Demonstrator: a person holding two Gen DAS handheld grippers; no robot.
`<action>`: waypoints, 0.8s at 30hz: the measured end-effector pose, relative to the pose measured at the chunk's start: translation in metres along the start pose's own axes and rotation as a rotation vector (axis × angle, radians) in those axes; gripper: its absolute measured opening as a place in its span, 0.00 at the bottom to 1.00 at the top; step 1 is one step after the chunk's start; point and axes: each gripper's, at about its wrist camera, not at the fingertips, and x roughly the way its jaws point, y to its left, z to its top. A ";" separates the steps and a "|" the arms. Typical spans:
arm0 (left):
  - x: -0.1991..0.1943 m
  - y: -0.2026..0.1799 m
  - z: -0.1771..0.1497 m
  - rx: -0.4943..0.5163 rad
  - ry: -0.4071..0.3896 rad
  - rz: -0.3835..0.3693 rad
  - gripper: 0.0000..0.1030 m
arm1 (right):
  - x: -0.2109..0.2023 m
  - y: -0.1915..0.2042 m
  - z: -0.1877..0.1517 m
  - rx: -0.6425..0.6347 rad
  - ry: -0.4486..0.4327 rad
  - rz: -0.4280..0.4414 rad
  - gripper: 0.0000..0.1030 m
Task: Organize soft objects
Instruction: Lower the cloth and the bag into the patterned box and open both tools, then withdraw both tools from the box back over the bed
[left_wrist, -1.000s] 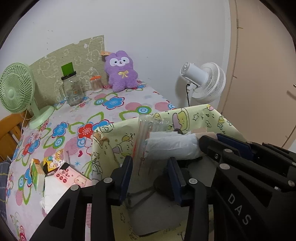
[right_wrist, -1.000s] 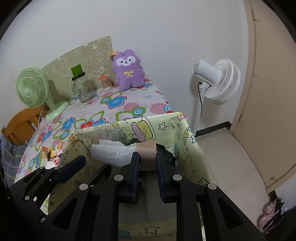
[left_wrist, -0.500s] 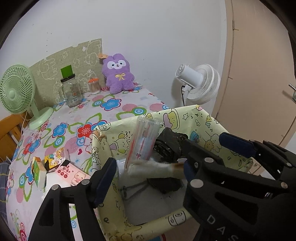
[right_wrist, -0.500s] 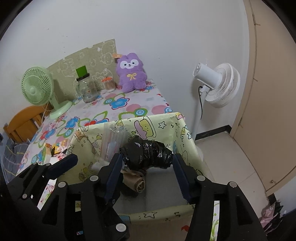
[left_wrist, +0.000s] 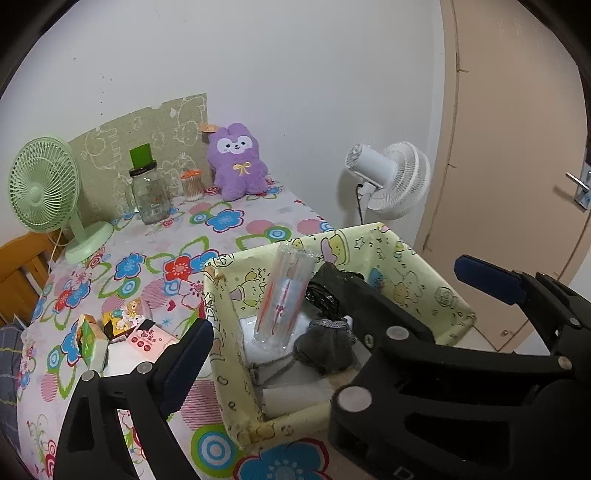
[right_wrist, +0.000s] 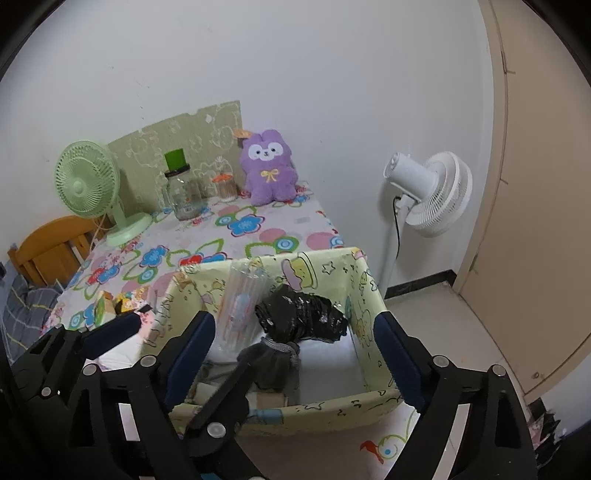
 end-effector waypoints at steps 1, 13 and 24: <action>-0.003 0.001 0.000 -0.001 -0.006 0.001 0.94 | -0.002 0.002 0.000 -0.001 -0.006 0.001 0.90; -0.036 0.014 -0.001 -0.005 -0.070 0.043 0.98 | -0.032 0.024 0.003 -0.030 -0.061 0.036 0.92; -0.058 0.033 -0.006 -0.022 -0.101 0.062 0.98 | -0.048 0.048 0.002 -0.031 -0.069 0.065 0.92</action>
